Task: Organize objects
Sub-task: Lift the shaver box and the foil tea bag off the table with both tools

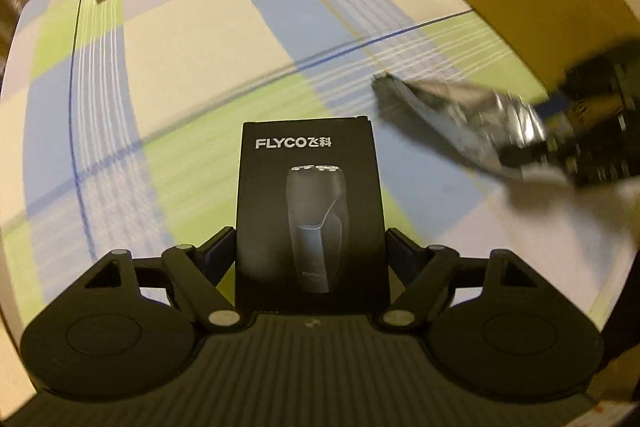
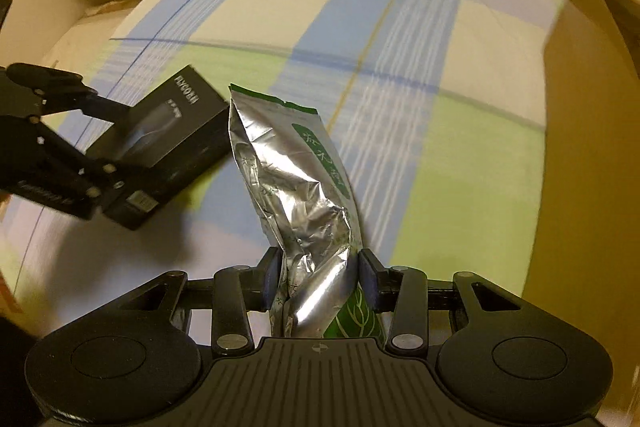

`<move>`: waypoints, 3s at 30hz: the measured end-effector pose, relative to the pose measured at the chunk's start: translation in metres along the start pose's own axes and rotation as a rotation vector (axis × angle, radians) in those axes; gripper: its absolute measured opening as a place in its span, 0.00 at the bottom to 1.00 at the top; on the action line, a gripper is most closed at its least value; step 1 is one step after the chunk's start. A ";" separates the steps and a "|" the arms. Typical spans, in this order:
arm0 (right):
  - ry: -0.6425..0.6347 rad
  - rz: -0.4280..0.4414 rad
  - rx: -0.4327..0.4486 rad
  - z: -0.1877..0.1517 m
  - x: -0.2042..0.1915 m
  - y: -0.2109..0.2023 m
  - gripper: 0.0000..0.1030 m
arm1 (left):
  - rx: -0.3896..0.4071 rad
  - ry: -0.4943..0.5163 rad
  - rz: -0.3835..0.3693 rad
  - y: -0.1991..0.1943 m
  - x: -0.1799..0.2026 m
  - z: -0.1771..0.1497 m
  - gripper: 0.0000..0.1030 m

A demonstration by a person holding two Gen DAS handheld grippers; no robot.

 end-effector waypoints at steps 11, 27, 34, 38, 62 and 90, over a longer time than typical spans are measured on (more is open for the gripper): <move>-0.109 0.035 0.114 -0.028 -0.006 0.003 0.72 | 0.141 -0.130 0.082 -0.014 0.035 -0.036 0.80; -0.299 -0.010 0.090 -0.022 -0.026 0.041 0.78 | 0.195 -0.155 0.023 -0.009 0.027 -0.038 0.84; -0.198 0.027 0.099 -0.016 -0.017 0.036 0.67 | 0.190 -0.152 0.017 -0.006 0.028 -0.036 0.84; -0.175 0.009 0.110 -0.016 -0.016 0.032 0.54 | 0.193 -0.146 0.016 -0.005 0.031 -0.033 0.84; -0.058 -0.005 0.149 -0.012 -0.010 0.023 0.44 | 0.167 -0.083 0.116 0.008 0.036 -0.014 0.75; 0.050 -0.019 0.258 -0.027 -0.004 -0.021 0.44 | 0.240 -0.221 0.123 -0.015 0.044 -0.031 0.73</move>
Point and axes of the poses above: each gripper's, at about its wrist camera, not at the fingertips, and y roughly the way its jaws point, x to its right, z to its top, the point moved 10 cm from there along y, roughly the way its jaws point, and after that the axes turned 4 degrees about -x, right-handed, at the moved point
